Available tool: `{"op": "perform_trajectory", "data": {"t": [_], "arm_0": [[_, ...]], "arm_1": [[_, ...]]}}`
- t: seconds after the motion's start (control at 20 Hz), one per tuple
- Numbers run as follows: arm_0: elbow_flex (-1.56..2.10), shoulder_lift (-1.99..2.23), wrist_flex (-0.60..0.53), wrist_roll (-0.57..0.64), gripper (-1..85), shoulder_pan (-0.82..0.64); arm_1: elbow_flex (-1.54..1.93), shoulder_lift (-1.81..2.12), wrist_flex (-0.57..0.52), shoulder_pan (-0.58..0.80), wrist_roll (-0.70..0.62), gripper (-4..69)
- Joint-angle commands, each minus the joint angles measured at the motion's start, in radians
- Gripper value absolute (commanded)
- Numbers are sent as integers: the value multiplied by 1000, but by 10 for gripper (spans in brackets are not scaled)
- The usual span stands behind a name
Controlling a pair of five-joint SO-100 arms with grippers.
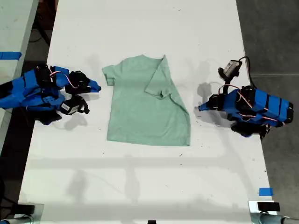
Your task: Fold t shirt
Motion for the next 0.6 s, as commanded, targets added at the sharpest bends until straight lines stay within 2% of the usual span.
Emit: {"op": "perform_trajectory", "data": {"t": [0.0,0.05,0.15,0.2,0.3,0.55], "arm_0": [[-373,-449,54,63,54,-69],[-508,-606,112,127,101,-120],[-724,-894,192,278,260,-202],[-785,-996,193,344,259,-222],[-792,-1092,140,403,261,-295],[-788,-1138,97,552,244,-518]], "arm_1": [[26,-2,-25,0,11,25],[26,-2,-25,2,9,25],[26,-2,-25,2,6,27],[26,-2,-25,2,5,27],[26,-2,-25,5,3,28],[26,-2,-25,-2,5,25]]}}
